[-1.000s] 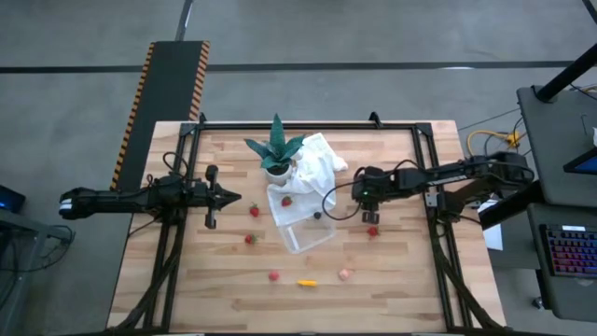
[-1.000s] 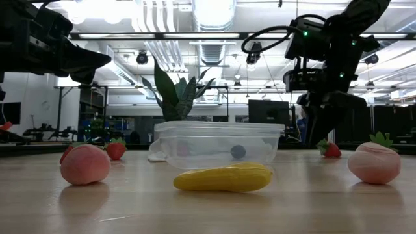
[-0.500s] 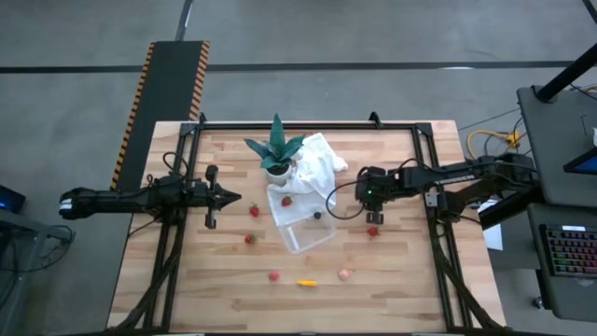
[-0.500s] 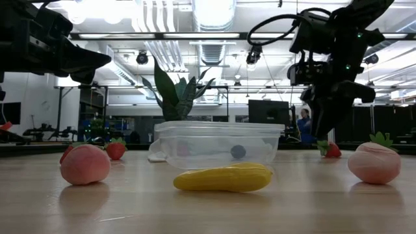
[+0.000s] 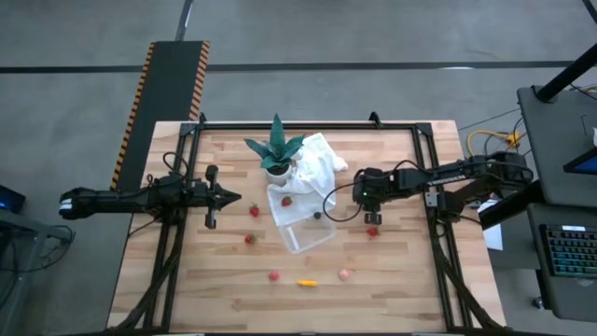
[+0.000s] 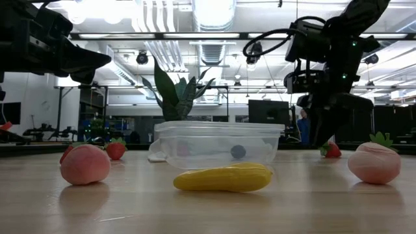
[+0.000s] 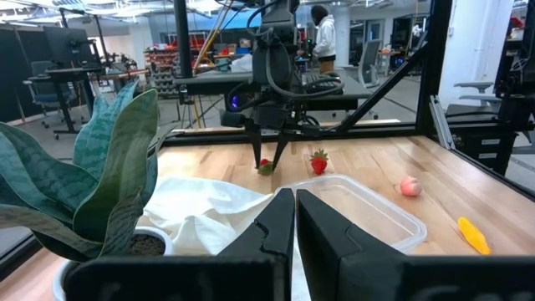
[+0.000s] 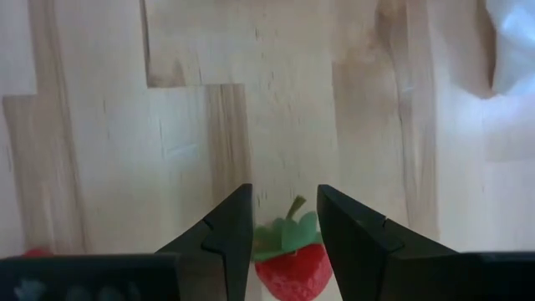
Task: Pick and placing Produce into tupperware
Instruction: Put the strawberry into the transparent bin
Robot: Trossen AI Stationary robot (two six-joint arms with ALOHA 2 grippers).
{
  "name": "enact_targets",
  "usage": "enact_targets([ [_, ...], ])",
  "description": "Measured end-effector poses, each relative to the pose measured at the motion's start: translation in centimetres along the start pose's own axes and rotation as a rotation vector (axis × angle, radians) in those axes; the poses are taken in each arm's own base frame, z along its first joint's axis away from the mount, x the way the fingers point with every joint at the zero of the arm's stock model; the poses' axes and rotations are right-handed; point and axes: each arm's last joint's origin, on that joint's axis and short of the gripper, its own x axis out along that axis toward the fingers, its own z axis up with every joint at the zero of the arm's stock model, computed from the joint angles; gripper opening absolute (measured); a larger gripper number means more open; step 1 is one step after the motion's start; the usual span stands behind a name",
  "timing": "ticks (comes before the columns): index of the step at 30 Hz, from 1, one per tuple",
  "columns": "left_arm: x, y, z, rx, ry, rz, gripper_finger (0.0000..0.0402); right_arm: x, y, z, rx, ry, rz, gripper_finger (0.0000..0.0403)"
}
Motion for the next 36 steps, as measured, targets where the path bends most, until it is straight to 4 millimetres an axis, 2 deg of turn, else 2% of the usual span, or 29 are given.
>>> enact_targets([
  [14,0.0,0.0,0.0,0.0,0.0,0.0,0.0,0.7,-0.4,-0.2,0.01,0.034,-0.005,0.012],
  [20,0.0,0.0,0.0,0.0,0.0,0.0,0.0,0.9,-0.4,-0.2,-0.006,0.039,-0.004,0.0086],
  [26,0.0,0.0,0.0,0.0,0.0,0.0,0.0,0.8,-0.5,-0.2,-0.034,0.038,-0.03,0.0019],
  [32,0.0,0.0,0.0,0.0,0.0,0.0,0.0,0.6,-0.6,0.0,-0.009,0.039,-0.058,0.0009],
  [36,0.0,0.0,0.0,0.0,0.0,0.0,0.0,-0.2,-0.9,1.1,0.019,0.009,-0.061,0.0009],
])
